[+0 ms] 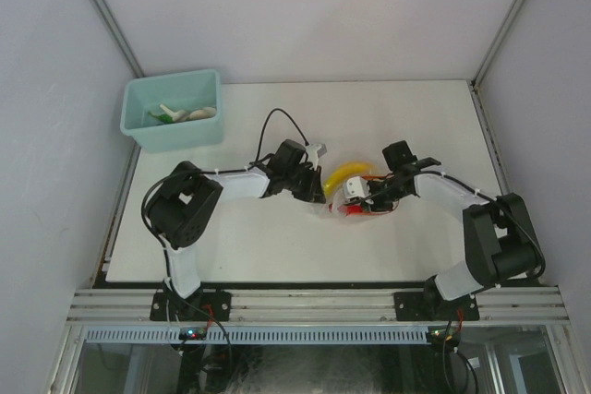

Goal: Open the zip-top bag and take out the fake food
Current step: Pick up the fake vegetable from the zipper food storage bag.

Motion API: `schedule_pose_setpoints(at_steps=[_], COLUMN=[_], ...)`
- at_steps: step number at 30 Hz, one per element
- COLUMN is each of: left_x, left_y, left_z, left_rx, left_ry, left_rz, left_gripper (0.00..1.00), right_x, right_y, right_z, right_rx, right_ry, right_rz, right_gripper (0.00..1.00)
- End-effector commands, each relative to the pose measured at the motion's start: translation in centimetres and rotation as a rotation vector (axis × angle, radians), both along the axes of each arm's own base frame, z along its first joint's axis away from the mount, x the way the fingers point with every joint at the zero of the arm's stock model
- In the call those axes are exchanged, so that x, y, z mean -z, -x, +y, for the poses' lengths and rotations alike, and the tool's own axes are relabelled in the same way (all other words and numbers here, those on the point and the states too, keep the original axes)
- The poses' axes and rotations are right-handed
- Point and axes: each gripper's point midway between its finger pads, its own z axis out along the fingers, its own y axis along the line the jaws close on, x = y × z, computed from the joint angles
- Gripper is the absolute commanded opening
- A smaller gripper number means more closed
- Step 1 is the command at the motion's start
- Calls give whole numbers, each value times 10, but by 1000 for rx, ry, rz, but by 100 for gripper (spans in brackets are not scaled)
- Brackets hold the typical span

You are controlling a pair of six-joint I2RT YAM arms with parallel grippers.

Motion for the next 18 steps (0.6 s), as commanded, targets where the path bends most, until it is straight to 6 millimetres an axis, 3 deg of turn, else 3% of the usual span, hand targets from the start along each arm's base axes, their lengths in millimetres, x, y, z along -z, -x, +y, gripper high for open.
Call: schedule_pose_setpoints(at_steps=[1, 8, 15, 18], left_x=[-23, -26, -28, -28], left_y=[-15, -18, -23, -26], left_z=[10, 22, 33, 37], left_rx=[-26, -29, -50, -62], left_ry=[-25, -66, -80, -82], left_rz=[-89, -123, -135, -133], left_gripper=[11, 11, 11, 11], right_x=[-32, -53, -70, -77], right_y=[2, 13, 39, 38], right_z=[2, -4, -10, -14], right_rx=[-18, -33, -109, -96], right_ry=[-87, -146, -228, -261], right_rz=[-43, -49, -33, -49], right_gripper=[0, 0, 0, 0])
